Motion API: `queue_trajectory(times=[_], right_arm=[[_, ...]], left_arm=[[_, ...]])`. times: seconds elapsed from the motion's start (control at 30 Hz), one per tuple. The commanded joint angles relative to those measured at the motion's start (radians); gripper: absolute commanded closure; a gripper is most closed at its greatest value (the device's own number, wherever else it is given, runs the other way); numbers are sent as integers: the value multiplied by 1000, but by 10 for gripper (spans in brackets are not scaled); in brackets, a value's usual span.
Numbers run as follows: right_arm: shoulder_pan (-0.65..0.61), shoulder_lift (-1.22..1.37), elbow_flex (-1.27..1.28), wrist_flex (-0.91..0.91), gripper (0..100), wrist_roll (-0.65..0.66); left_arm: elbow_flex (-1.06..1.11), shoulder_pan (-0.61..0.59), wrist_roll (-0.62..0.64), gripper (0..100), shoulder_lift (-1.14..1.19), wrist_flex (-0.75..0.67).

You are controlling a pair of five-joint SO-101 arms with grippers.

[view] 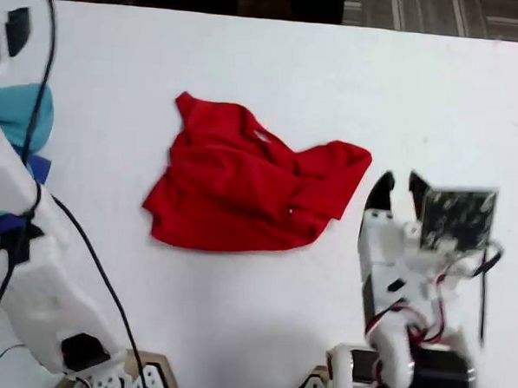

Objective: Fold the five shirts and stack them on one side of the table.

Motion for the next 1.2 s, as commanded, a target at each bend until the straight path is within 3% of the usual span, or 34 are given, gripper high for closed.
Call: queue_trajectory(times=[0.0, 0.23, 0.43, 0.57, 0.67, 0.77, 0.93, 1.17], right_arm=[[-2, 275, -376, 154, 901, -2], [-30, 588, -707, 306, 900, -9], [-357, 792, -743, 298, 899, -6], [-509, 928, -683, 292, 899, 0], [-590, 1063, -615, 291, 899, 0], [-636, 1224, -601, 269, 889, 8], [-708, 1438, -605, 170, 788, 153], [-796, 1613, -605, 10, 800, 167]], left_arm=[[200, 41, 6, 680, -226, 18], [863, 78, 3, 680, -620, 9], [1264, 12, -2, 680, -859, -137], [1397, -123, -8, 679, -996, -213], [1486, -230, -81, 679, -1069, -252], [1596, -331, -146, 679, -1111, -272], [1748, -516, -158, 679, -1117, -353], [1764, -687, -161, 679, -1120, -420]])
